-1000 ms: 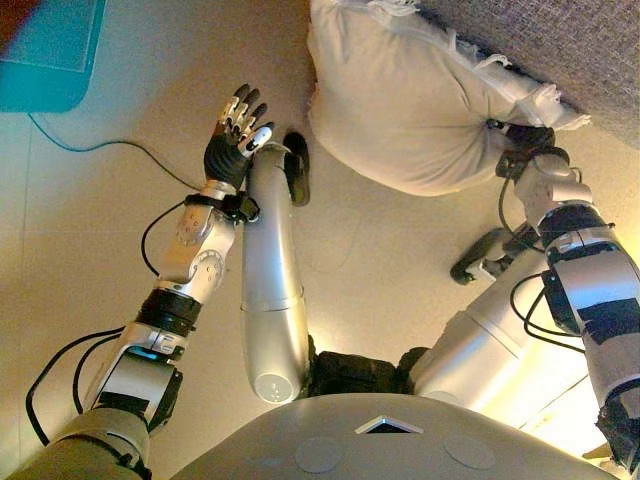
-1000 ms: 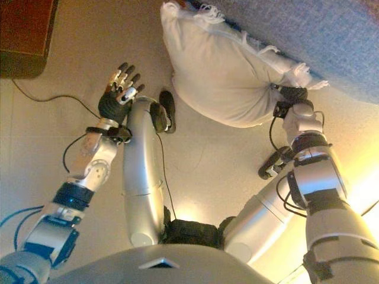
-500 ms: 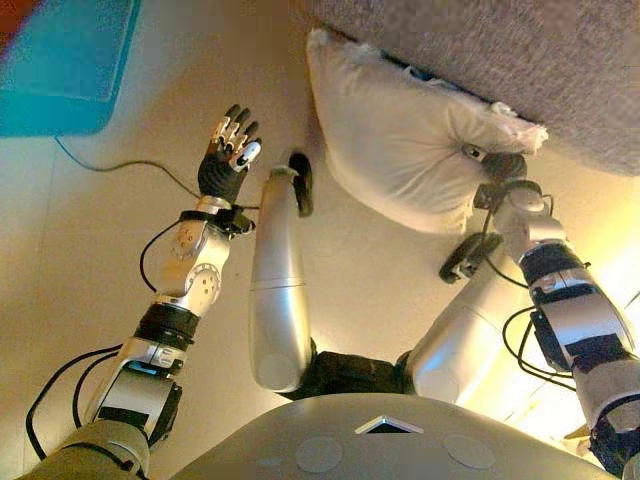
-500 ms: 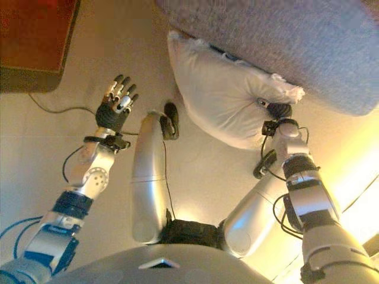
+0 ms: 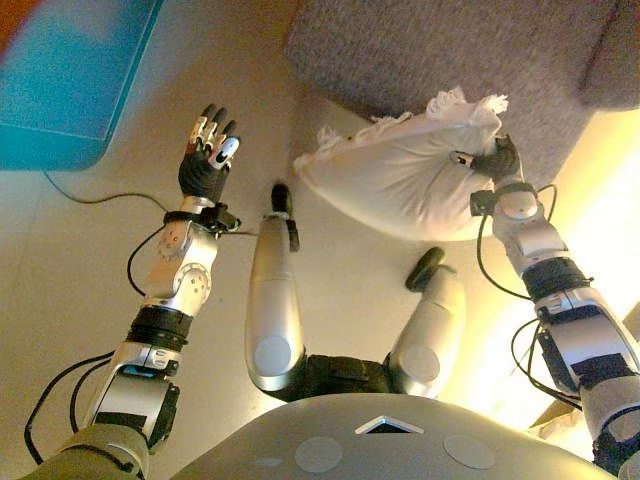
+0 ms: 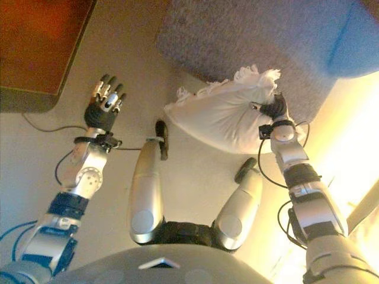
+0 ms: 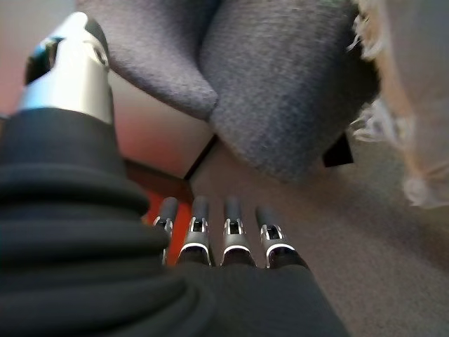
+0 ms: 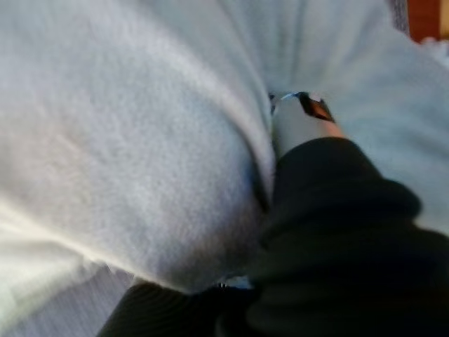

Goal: Pick up the cushion and take it to the sofa

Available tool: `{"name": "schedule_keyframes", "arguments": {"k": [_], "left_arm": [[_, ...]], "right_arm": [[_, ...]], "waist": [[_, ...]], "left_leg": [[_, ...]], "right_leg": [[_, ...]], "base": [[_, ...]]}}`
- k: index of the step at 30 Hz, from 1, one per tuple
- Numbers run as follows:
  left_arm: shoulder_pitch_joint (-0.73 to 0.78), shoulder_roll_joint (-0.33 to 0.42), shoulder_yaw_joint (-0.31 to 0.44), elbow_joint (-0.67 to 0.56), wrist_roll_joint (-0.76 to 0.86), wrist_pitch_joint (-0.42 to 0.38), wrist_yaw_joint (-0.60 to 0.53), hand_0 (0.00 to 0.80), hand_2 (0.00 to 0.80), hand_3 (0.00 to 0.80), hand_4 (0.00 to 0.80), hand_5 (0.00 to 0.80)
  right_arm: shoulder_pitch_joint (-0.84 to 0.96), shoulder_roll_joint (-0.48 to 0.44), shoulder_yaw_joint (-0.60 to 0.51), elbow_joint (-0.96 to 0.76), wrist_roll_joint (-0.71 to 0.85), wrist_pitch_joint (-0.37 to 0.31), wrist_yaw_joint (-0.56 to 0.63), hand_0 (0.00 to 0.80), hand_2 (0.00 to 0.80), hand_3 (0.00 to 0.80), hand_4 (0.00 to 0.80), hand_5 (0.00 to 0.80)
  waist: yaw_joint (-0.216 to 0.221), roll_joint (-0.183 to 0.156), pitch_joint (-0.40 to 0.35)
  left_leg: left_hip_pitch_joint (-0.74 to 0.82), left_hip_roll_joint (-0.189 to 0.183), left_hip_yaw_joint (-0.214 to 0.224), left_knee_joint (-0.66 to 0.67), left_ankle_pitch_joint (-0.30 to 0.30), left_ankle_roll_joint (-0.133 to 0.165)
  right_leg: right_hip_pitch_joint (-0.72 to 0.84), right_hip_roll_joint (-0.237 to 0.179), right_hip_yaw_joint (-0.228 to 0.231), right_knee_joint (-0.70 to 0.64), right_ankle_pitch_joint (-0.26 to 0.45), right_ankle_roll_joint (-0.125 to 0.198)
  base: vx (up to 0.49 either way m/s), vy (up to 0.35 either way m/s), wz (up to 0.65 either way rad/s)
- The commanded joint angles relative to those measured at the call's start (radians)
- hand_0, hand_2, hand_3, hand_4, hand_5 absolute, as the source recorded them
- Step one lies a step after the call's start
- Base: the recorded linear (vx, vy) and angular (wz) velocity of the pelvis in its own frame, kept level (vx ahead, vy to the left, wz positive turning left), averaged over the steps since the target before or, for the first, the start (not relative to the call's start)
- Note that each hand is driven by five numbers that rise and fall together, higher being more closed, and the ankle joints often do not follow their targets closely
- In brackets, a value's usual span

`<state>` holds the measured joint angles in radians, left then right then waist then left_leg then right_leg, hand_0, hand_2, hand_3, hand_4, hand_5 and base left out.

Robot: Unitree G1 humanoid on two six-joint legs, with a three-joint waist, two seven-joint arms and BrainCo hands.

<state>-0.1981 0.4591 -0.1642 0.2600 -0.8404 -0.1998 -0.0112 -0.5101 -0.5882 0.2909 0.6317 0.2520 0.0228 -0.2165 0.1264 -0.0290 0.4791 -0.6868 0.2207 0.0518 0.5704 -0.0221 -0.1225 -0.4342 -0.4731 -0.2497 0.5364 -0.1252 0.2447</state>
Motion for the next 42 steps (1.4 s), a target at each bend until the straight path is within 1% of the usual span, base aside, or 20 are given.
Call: {"name": "schedule_keyframes", "arguments": {"k": [1,3,6,7,9,12,13,16,17,18,20,21,24,29,34,35,37,38,40,42], "left_arm": [[0.033,0.031,-0.018,0.024,0.024,0.0,-0.012,0.0,0.0,0.0,0.0,0.0],[0.049,0.03,-0.01,0.009,0.035,0.018,-0.008,0.0,0.0,0.0,0.0,0.0],[0.089,0.028,0.009,-0.028,0.048,0.05,-0.008,0.0,0.0,0.0,0.0,0.0],[0.097,0.025,0.011,-0.035,0.049,0.056,-0.009,0.0,0.0,0.0,0.0,0.0],[0.131,0.01,0.023,-0.038,0.052,0.082,-0.015,0.0,0.0,0.0,0.0,0.0],[0.18,-0.008,0.039,-0.037,0.069,0.111,-0.026,0.0,0.0,0.0,0.0,0.0],[0.194,-0.013,0.041,-0.034,0.073,0.114,-0.03,0.0,0.0,0.0,0.0,0.0],[0.231,-0.028,0.055,-0.034,0.073,0.12,-0.037,0.0,0.0,0.0,0.0,0.0],[0.242,-0.03,0.059,-0.036,0.068,0.119,-0.037,0.0,0.0,0.0,0.0,0.0],[0.252,-0.031,0.065,-0.036,0.056,0.123,-0.044,0.0,0.0,0.0,0.0,0.0],[0.255,-0.028,0.066,-0.027,0.06,0.134,-0.063,0.0,0.0,0.0,0.0,0.0],[0.254,-0.025,0.057,-0.02,0.068,0.135,-0.065,0.0,0.0,0.0,0.0,0.0],[0.248,-0.02,0.052,-0.007,0.058,0.146,-0.08,0.0,0.0,0.0,0.0,0.0],[0.234,-0.009,0.029,-0.009,0.052,0.149,-0.08,0.0,0.0,0.0,0.0,0.0],[0.224,0.009,0.016,-0.001,0.055,0.143,-0.073,0.0,0.0,0.0,0.0,0.0],[0.226,0.012,0.017,0.0,0.054,0.145,-0.074,0.0,0.0,0.0,0.0,0.0],[0.227,0.014,0.016,0.004,0.058,0.147,-0.077,0.0,0.0,0.0,0.0,0.0],[0.228,0.016,0.012,0.012,0.056,0.148,-0.085,0.0,0.0,0.0,0.0,0.0],[0.226,0.009,0.005,0.024,0.064,0.146,-0.099,0.0,0.0,0.0,0.0,0.0],[0.224,0.001,-0.01,0.029,0.071,0.141,-0.099,0.0,0.0,0.0,0.0,0.0]], "right_arm": [[-0.102,-0.095,-0.055,-0.065,-0.048,-0.098,-0.057,0.8,0.8,0.8,0.8,0.8],[-0.09,-0.105,-0.047,-0.081,-0.088,-0.094,-0.071,0.8,0.8,0.8,0.8,0.8],[-0.042,-0.115,-0.067,-0.154,-0.098,-0.077,-0.061,0.8,0.8,0.8,0.8,0.8],[-0.032,-0.115,-0.074,-0.168,-0.095,-0.078,-0.053,0.8,0.8,0.8,0.8,0.8],[0.008,-0.109,-0.094,-0.213,-0.08,-0.061,-0.007,0.8,0.8,0.8,0.8,0.8],[0.057,-0.101,-0.116,-0.255,-0.045,-0.05,0.076,0.8,0.8,0.8,0.8,0.8],[0.064,-0.1,-0.121,-0.264,-0.024,-0.042,0.097,0.8,0.8,0.8,0.8,0.8],[0.053,-0.101,-0.129,-0.277,0.029,-0.026,0.149,0.8,0.8,0.8,0.8,0.8],[0.048,-0.1,-0.132,-0.281,0.037,-0.023,0.159,0.8,0.8,0.8,0.8,0.8],[0.039,-0.102,-0.136,-0.283,0.035,-0.02,0.159,0.8,0.8,0.8,0.8,0.8],[0.035,-0.113,-0.151,-0.27,0.006,-0.018,0.13,0.8,0.8,0.8,0.8,0.8],[0.03,-0.122,-0.155,-0.262,0.011,-0.006,0.12,0.8,0.8,0.8,0.8,0.8],[0.009,-0.154,-0.161,-0.247,-0.055,0.011,0.096,0.8,0.8,0.8,0.8,0.8],[-0.065,-0.189,-0.125,-0.185,-0.054,0.052,0.076,0.8,0.8,0.8,0.8,0.8],[-0.179,-0.219,-0.073,-0.1,-0.013,0.074,0.084,0.8,0.8,0.8,0.8,0.8],[-0.198,-0.226,-0.067,-0.091,-0.005,0.077,0.089,0.8,0.8,0.8,0.8,0.8],[-0.217,-0.237,-0.058,-0.079,0.007,0.081,0.094,0.8,0.8,0.8,0.8,0.8],[-0.23,-0.249,-0.049,-0.068,0.019,0.087,0.094,0.8,0.8,0.8,0.8,0.8],[-0.259,-0.26,-0.029,-0.034,0.034,0.09,0.093,0.8,0.8,0.8,0.8,0.8],[-0.291,-0.264,-0.008,0.002,0.047,0.09,0.094,0.8,0.8,0.8,0.8,0.8]], "waist": [[0.029,-0.054,-0.178],[0.029,-0.074,-0.198],[0.025,-0.089,-0.23],[0.022,-0.093,-0.239],[0.016,-0.093,-0.275],[0.011,-0.093,-0.33],[0.009,-0.097,-0.347],[0.019,-0.096,-0.378],[0.023,-0.093,-0.383],[0.023,-0.088,-0.391],[0.017,-0.085,-0.402],[0.016,-0.087,-0.408],[0.01,-0.091,-0.422],[0.01,-0.093,-0.43],[0.033,-0.093,-0.432],[0.035,-0.087,-0.431],[0.032,-0.082,-0.429],[0.028,-0.084,-0.432],[0.022,-0.095,-0.436],[0.008,-0.108,-0.438]], "left_leg": [[0.123,0.024,-0.011,-0.076,-0.046,-0.042],[0.187,0.024,0.008,-0.135,-0.029,-0.042],[0.273,0.028,0.03,-0.2,-0.018,-0.041],[0.289,0.024,0.035,-0.218,-0.01,-0.038],[0.371,0.028,0.052,-0.263,-0.014,-0.036],[0.482,0.016,0.067,-0.35,-0.007,-0.029],[0.502,0.002,0.057,-0.369,-0.004,-0.023],[0.559,-0.046,-0.014,-0.409,-0.028,-0.006],[0.578,-0.058,-0.028,-0.423,-0.032,0.0],[0.598,-0.066,-0.026,-0.436,-0.035,0.005],[0.624,-0.061,0.016,-0.446,-0.035,0.008],[0.627,-0.06,0.026,-0.447,-0.035,0.008],[0.641,-0.072,0.039,-0.455,-0.043,0.014],[0.652,-0.098,0.048,-0.455,-0.062,0.033],[0.643,-0.122,0.04,-0.439,-0.071,0.053],[0.644,-0.123,0.037,-0.432,-0.074,0.061],[0.648,-0.131,0.03,-0.427,-0.079,0.071],[0.652,-0.143,0.019,-0.425,-0.081,0.075],[0.661,-0.162,0.012,-0.426,-0.09,0.077],[0.68,-0.181,0.009,-0.426,-0.105,0.077]], "right_leg": [[0.021,-0.029,-0.004,-0.211,0.273,0.003],[0.095,-0.002,-0.031,-0.282,0.291,0.011],[0.182,0.031,-0.054,-0.356,0.306,0.015],[0.196,0.033,-0.057,-0.372,0.314,0.016],[0.251,0.055,-0.061,-0.409,0.315,0.017],[0.322,0.077,-0.062,-0.461,0.322,0.017],[0.329,0.08,-0.052,-0.469,0.329,0.017],[0.338,0.089,0.001,-0.459,0.352,0.017],[0.342,0.092,0.016,-0.456,0.357,0.017],[0.35,0.094,0.027,-0.452,0.366,0.017],[0.366,0.086,0.019,-0.45,0.389,0.017],[0.376,0.081,0.012,-0.453,0.401,0.017],[0.372,0.066,0.011,-0.442,0.451,0.017],[0.356,0.054,0.027,-0.407,0.5,0.017],[0.361,0.049,0.028,-0.322,0.504,0.017],[0.353,0.055,0.042,-0.275,0.496,0.017],[0.345,0.076,0.074,-0.243,0.477,0.017],[0.343,0.099,0.096,-0.242,0.464,0.017],[0.347,0.13,0.108,-0.273,0.446,0.016],[0.348,0.169,0.106,-0.346,0.412,0.009]], "base": [[0.091,-0.125,-0.02],[0.089,-0.121,-0.02],[0.091,-0.09,0.03],[0.137,-0.041,-0.03],[0.173,-0.001,-0.04],[0.204,0.022,-0.01],[0.18,0.041,-0.1],[0.102,0.082,-0.31],[0.066,0.105,-0.56],[0.065,0.087,-0.59],[0.062,0.033,-0.4],[0.047,-0.009,-0.12],[0.034,0.013,-0.03],[0.013,0.046,0.02],[-0.001,0.083,-0.03],[0.045,0.151,-0.11],[0.08,0.116,-0.07],[0.121,0.067,0.02],[0.192,0.053,0.13],[0.266,0.017,0.11]]}}
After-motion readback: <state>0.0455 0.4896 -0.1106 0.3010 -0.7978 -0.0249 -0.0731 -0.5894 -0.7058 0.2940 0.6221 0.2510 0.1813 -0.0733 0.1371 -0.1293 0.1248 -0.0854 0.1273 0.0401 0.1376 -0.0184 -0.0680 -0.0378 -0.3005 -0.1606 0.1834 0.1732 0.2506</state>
